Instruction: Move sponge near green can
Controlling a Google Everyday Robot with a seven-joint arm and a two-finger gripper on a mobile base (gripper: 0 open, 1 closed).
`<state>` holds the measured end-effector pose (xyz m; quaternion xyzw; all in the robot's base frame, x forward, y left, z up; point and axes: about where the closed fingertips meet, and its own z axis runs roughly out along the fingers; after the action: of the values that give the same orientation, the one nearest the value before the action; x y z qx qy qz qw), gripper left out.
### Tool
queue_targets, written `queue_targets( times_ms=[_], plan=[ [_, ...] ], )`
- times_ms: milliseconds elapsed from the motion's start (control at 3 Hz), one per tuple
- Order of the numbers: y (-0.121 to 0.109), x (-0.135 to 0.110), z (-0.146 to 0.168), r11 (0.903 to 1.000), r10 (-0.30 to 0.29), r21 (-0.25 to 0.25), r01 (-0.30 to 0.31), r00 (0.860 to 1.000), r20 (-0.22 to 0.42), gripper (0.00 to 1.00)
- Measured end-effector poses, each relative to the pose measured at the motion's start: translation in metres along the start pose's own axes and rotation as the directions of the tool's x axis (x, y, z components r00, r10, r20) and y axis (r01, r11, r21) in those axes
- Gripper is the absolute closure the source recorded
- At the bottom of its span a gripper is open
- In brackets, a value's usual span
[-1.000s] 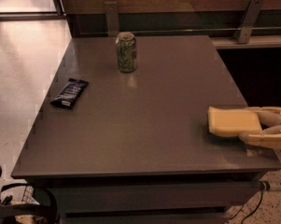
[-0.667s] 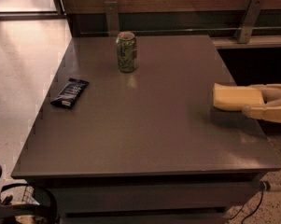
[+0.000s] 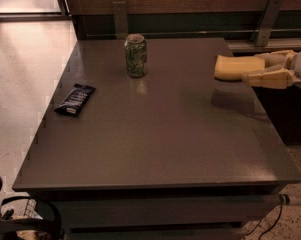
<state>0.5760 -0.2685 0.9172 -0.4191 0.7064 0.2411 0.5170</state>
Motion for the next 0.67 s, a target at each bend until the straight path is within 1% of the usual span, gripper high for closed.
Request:
queue_targets(
  times_ms=[333,667],
  plan=[
    [-0.002,-0.01,0.048,0.999,0.002,0.044,-0.002,1.0,-0.013,1.0],
    [0.002,-0.015,0.095,0.9985,0.015,0.053,-0.016,1.0,0.021,1.0]
  ],
)
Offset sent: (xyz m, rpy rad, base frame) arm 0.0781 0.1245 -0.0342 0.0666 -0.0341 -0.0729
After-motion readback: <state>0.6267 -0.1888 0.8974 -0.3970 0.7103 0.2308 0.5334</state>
